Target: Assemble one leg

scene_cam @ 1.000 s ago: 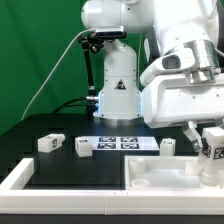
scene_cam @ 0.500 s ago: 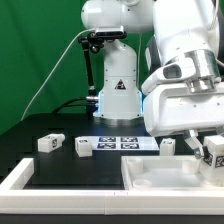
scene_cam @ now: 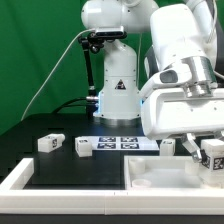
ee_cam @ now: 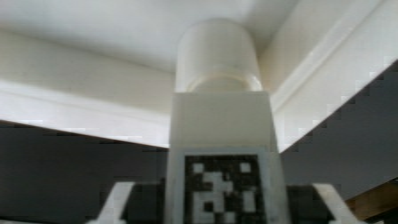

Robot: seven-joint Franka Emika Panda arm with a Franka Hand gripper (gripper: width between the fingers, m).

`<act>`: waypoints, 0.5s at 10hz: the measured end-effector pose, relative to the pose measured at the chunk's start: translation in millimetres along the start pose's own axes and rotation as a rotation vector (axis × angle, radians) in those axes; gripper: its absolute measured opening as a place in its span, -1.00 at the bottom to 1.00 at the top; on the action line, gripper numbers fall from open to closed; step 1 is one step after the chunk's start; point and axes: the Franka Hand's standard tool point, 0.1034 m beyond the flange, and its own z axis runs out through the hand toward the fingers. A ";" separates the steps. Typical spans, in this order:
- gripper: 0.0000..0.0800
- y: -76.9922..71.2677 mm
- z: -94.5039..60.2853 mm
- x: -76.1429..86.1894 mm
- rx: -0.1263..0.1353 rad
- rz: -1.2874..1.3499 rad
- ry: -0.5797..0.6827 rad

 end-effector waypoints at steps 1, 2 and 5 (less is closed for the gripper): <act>-0.08 0.0 0.3 -0.5 0.000 0.000 -0.001; -0.08 -0.1 0.4 -0.8 0.000 0.000 -0.002; 0.60 -0.1 0.7 -1.1 0.001 0.000 -0.003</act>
Offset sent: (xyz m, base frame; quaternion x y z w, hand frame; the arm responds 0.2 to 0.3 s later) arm 0.0000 0.0000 0.0000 0.0000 0.0000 0.0000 1.0000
